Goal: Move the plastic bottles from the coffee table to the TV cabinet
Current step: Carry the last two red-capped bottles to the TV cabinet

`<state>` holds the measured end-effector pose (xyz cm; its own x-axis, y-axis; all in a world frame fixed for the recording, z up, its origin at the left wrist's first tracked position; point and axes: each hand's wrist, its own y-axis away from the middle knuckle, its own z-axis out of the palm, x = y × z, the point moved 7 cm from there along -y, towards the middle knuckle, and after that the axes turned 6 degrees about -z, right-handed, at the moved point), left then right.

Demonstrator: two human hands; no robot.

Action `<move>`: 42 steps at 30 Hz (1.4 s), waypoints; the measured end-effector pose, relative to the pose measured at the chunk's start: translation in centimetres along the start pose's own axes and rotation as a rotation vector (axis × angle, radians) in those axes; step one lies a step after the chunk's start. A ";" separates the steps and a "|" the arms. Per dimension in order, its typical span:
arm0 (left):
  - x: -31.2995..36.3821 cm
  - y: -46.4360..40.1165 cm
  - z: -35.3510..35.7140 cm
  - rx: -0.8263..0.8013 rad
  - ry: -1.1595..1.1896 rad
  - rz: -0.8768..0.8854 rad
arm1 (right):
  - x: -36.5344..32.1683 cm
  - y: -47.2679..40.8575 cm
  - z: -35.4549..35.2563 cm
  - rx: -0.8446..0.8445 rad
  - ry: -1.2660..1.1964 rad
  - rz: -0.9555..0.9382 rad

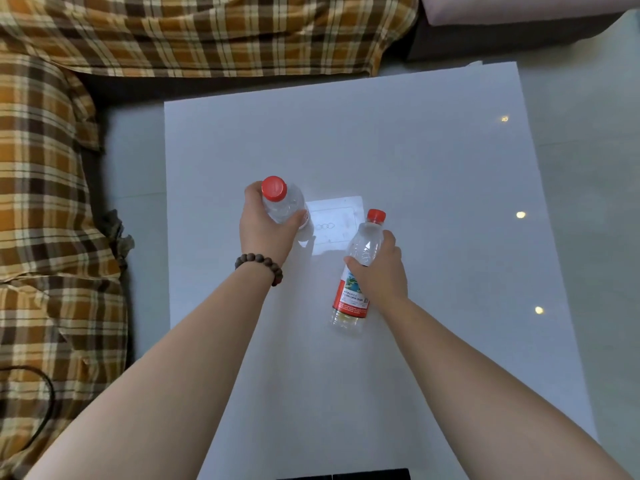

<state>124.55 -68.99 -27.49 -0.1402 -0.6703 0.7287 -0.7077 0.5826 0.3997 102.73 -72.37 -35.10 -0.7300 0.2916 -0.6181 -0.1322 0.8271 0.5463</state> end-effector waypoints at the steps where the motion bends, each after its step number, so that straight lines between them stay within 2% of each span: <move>1: 0.0 0.3 -0.2 -0.004 -0.007 -0.005 | -0.2 0.6 -0.4 0.003 -0.008 -0.006; 7: -0.7 4.1 -2.5 -0.056 -0.062 -0.023 | -1.4 5.8 -3.0 0.032 -0.050 -0.065; 14: -0.8 11.3 -5.7 -0.160 -0.146 0.092 | -2.3 13.9 -8.1 0.137 -0.086 -0.121; 21: 4.3 19.2 -6.6 -0.286 -0.086 0.305 | -0.5 22.7 -13.7 0.337 -0.121 -0.130; 32: 10.6 33.1 4.3 -0.590 -0.118 0.596 | 11.8 35.6 -21.7 0.684 -0.303 0.070; 42: 12.4 52.5 18.4 -0.893 -0.216 0.797 | 27.9 46.3 -29.9 0.942 -0.414 0.250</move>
<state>72.94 -55.16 -7.69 -0.4912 0.0073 0.8710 0.3441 0.9203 0.1863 56.18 -40.38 -10.15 -0.3553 0.4996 -0.7900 0.6932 0.7078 0.1358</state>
